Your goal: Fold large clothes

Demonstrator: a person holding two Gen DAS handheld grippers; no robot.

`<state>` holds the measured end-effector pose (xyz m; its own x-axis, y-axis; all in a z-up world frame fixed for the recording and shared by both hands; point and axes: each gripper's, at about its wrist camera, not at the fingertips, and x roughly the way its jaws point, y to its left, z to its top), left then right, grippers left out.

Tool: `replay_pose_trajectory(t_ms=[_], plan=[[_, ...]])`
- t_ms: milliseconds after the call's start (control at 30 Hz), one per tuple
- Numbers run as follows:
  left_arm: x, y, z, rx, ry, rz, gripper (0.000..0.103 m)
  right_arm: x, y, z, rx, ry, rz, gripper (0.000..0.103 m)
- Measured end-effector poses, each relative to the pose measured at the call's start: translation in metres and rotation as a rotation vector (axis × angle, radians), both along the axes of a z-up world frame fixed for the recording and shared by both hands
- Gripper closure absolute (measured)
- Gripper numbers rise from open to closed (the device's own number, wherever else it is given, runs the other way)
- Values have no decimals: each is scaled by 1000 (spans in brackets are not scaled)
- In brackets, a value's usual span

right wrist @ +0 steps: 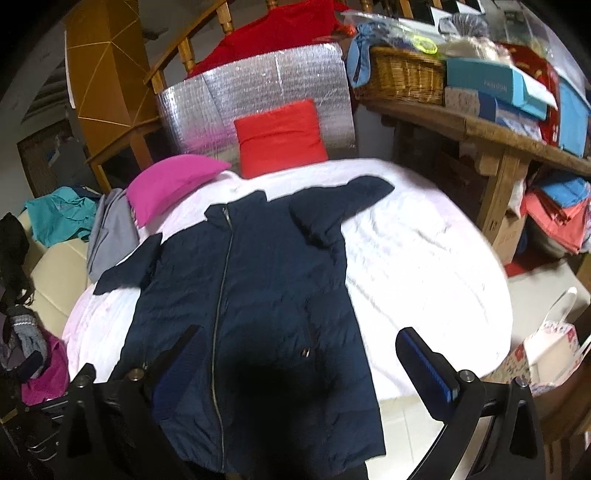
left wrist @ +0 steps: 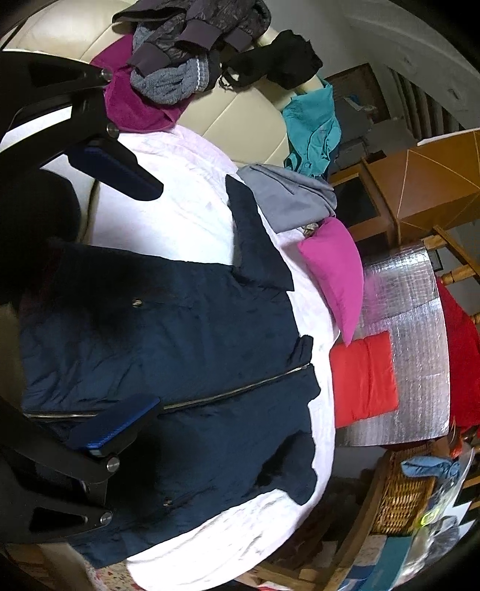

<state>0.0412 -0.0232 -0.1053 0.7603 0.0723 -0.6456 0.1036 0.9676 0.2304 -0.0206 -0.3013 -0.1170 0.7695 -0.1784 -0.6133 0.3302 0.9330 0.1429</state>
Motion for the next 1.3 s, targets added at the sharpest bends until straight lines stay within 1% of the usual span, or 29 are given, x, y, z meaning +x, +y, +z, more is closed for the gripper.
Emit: replay_pose_trajectory(t_ms=[167,233,300,467,633,767,833,900,1000,1067,1133,1200,1233,1267,1300], plan=[[39,15,4,-79,12,13,0,17,-9,17,-37,-54,-13,0],[58,19,3,-100,24,21,0,29,-21,21,-26,-74,-29,0],[79,21,1,-120,29,31,0,47,-39,19,14,-85,-43,0],[146,18,-15,-151,66,83,0,100,-91,-3,146,-94,-85,0],[207,9,-42,-161,110,128,0,168,-159,-42,307,-81,-101,0],[254,-2,-64,-172,163,152,0,219,-220,-79,500,-91,-117,0],[271,-5,-74,-169,188,158,0,248,-245,-97,599,-79,-128,0],[282,-6,-82,-170,167,175,0,274,-271,-118,695,-80,-164,4],[288,-3,-93,-189,138,162,0,311,-299,-147,786,-77,-226,9],[294,-4,-97,-188,148,160,0,327,-310,-160,802,-76,-257,18],[300,-7,-94,-176,139,157,0,344,-317,-174,816,-65,-281,24],[302,-7,-92,-158,119,161,0,358,-322,-186,849,-63,-288,34],[304,-5,-91,-158,117,161,0,362,-322,-187,855,-66,-285,50],[305,-3,-90,-162,116,162,0,367,-322,-188,855,-72,-277,64],[306,0,-88,-170,113,168,0,369,-319,-185,846,-81,-273,64]])
